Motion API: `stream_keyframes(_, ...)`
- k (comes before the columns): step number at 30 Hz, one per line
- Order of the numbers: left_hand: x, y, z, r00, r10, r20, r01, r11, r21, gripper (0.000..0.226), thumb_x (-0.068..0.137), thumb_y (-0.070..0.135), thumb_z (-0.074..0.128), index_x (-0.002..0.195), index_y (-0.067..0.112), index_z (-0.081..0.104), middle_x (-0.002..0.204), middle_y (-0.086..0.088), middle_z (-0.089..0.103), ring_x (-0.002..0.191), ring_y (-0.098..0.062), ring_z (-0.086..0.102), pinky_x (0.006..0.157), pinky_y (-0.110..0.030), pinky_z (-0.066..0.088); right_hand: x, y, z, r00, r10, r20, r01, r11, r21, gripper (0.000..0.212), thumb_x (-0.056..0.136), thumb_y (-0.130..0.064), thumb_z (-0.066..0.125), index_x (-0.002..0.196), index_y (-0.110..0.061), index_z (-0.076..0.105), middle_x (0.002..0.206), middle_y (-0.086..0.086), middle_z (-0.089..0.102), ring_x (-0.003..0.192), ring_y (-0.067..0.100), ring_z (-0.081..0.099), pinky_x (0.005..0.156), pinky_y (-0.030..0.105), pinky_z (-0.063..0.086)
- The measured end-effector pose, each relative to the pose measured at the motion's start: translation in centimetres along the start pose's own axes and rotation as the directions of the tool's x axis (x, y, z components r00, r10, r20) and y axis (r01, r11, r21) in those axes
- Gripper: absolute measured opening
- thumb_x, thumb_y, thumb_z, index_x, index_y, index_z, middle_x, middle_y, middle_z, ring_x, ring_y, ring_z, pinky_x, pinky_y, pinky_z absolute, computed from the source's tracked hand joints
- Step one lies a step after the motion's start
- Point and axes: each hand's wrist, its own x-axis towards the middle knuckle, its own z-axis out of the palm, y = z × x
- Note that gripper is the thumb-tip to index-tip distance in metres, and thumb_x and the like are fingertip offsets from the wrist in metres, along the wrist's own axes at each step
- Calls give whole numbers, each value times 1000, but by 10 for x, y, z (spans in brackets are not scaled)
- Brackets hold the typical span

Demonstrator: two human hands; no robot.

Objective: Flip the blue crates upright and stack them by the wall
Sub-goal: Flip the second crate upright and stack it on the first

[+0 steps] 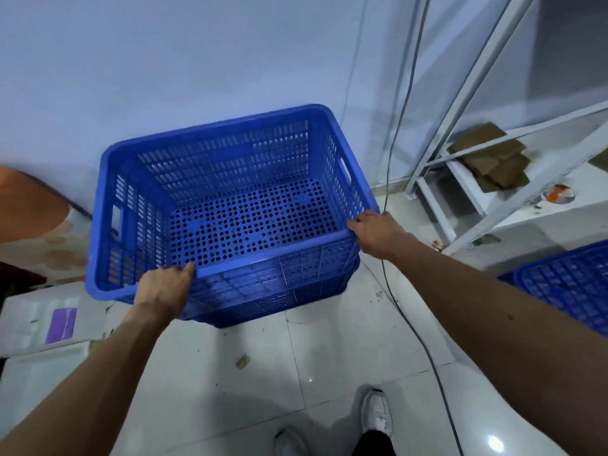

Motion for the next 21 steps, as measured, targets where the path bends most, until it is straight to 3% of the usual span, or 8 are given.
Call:
stream_keyframes(5, 12, 0, 5, 999, 31, -25, -29, 994, 103, 41, 89, 16, 56, 129, 19, 46, 98, -1, 71, 92, -25, 71, 73, -38, 55, 7, 6, 17, 993, -47, -109, 56, 995, 79, 31, 100, -32, 48, 127, -15, 49, 120, 8, 60, 116, 28, 51, 84, 42, 48)
stream_keyframes(10, 9, 7, 12, 992, 42, -119, -41, 999, 10, 42, 86, 16, 62, 127, 13, 52, 95, -8, 73, 83, -36, 71, 66, -43, 53, 0, 20, 26, 976, -35, -214, 56, 994, 92, 33, 100, -34, 48, 127, -16, 49, 118, 6, 62, 113, 27, 54, 76, 42, 52)
stream_keyframes(21, 13, 2, 17, 993, -9, -115, 4, 999, -40, 33, 86, 19, 61, 118, 18, 54, 89, -7, 74, 78, -34, 71, 62, -41, 53, 4, 11, 24, 984, -64, -164, 89, 984, 152, 33, 101, -31, 47, 130, -16, 48, 121, 6, 61, 116, 27, 50, 83, 40, 47)
